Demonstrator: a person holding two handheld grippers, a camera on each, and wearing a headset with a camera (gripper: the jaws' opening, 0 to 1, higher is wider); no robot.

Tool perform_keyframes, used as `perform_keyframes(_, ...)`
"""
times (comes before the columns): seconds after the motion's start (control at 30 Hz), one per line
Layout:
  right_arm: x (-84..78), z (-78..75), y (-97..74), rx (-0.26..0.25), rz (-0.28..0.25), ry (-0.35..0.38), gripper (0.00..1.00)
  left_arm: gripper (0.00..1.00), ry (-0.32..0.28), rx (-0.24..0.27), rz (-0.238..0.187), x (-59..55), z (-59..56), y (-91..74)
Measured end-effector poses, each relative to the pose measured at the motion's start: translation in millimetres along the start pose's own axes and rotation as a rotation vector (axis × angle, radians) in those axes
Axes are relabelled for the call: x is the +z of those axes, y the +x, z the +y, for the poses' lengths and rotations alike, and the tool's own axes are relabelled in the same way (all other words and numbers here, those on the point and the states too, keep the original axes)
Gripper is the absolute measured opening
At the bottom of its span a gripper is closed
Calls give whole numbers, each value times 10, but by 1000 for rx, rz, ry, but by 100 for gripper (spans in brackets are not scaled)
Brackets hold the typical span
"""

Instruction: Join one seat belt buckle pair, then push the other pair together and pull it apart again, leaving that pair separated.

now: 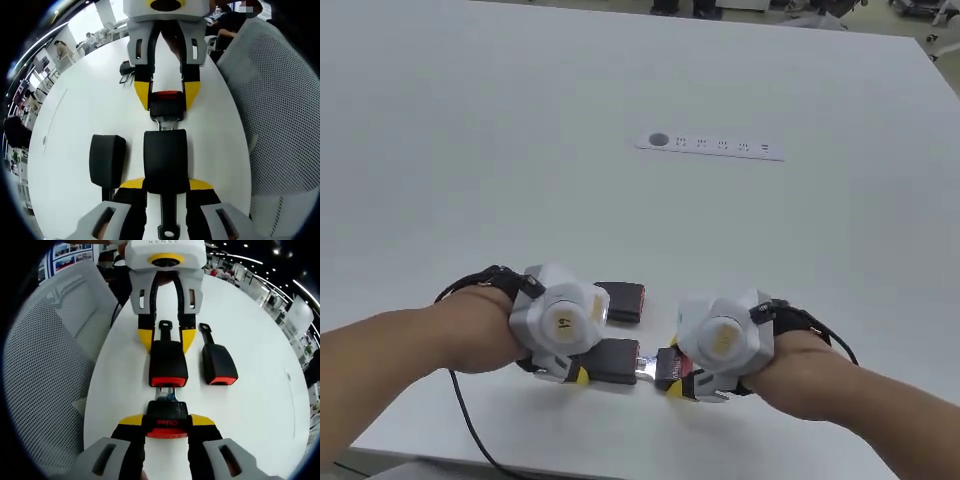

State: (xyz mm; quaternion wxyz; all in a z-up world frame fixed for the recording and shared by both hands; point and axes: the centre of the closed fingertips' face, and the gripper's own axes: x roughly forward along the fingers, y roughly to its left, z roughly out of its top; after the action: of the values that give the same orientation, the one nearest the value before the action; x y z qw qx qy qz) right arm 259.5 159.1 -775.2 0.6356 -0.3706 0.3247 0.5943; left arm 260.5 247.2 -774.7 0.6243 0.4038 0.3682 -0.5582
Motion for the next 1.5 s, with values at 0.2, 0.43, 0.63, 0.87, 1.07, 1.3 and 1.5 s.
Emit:
perform_keyframes(0.2, 20, -25, 2, 3, 8, -9, 27, 29, 12, -15, 14, 11, -3, 16)
perform_keyframes(0.43, 76, -10, -8, 4, 5, -17, 27, 29, 11, -19, 8, 11, 0, 17)
perform_keyframes(0.63, 145, -13, 5, 2, -3, -17, 27, 29, 14, -22, 11, 10, 0, 20)
perform_keyframes(0.87, 163, 6, 21, 6, 5, -21, 26, 28, 8, -26, 0, 19, -10, 28)
perform_keyframes(1.07, 108, 54, 66, 5, 13, -16, 26, 28, -6, -17, -3, 11, -22, 24)
perform_keyframes(1.3, 156, 61, 28, 20, 11, -14, 27, 29, -5, -14, 5, 9, -7, 17)
perform_keyframes(1.5, 145, 35, 49, -2, 2, -33, 28, 29, -5, -25, 6, -16, 7, 16)
